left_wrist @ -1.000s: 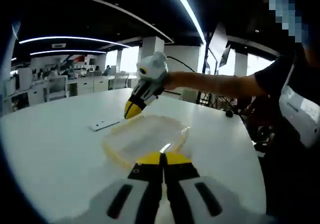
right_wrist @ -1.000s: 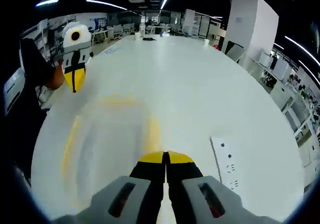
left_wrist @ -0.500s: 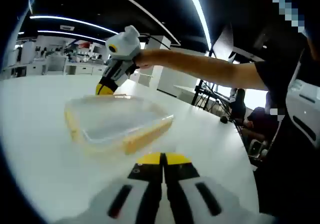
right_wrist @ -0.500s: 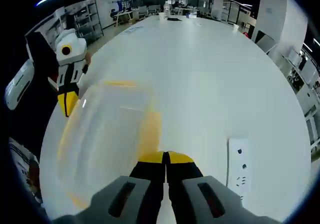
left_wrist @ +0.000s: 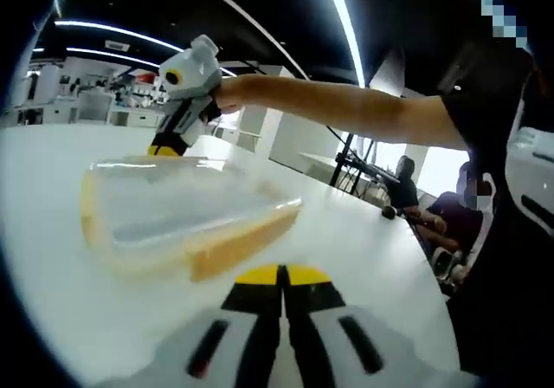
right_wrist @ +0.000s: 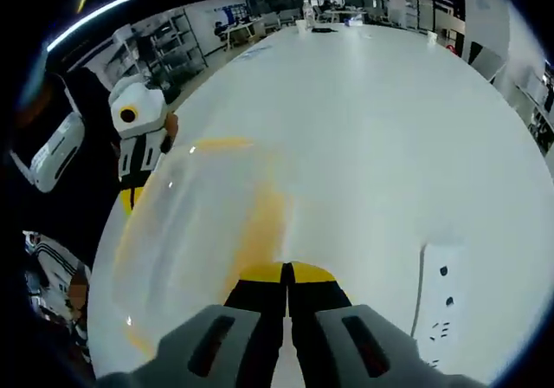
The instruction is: Snap each plastic latch of the storage box into its locked position after aligning the lid with the box until every specified latch is closed and the lid sits flush.
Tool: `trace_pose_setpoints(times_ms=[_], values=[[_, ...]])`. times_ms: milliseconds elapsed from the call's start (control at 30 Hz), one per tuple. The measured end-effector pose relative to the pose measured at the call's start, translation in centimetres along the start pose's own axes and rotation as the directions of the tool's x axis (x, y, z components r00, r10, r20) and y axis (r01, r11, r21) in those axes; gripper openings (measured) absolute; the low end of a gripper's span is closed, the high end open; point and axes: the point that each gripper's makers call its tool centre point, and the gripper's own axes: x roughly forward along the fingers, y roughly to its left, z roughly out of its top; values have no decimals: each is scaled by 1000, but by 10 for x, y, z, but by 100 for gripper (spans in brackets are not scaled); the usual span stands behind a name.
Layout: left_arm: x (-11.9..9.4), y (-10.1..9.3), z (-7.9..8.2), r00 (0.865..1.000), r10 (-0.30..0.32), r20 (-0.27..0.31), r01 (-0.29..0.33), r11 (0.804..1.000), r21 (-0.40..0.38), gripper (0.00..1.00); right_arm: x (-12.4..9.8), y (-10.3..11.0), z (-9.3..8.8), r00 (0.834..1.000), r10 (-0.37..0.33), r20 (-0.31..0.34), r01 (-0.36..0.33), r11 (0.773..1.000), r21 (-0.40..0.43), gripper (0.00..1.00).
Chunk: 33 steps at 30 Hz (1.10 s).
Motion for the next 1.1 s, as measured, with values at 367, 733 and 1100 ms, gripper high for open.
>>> trace_pose_setpoints(times_ms=[367, 733, 1100], values=[[4, 11, 5, 997, 53, 63, -50, 997, -59, 0, 5, 0, -2, 999, 0, -36, 0, 1000, 3, 0], [2, 12, 6, 994, 73, 85, -69, 996, -51, 0, 7, 3, -4, 999, 55, -1, -55, 996, 68, 0], [4, 15, 5, 992, 72, 102, -63, 994, -86, 0, 14, 5, -4, 992, 113, 55, -118, 987, 106, 0]])
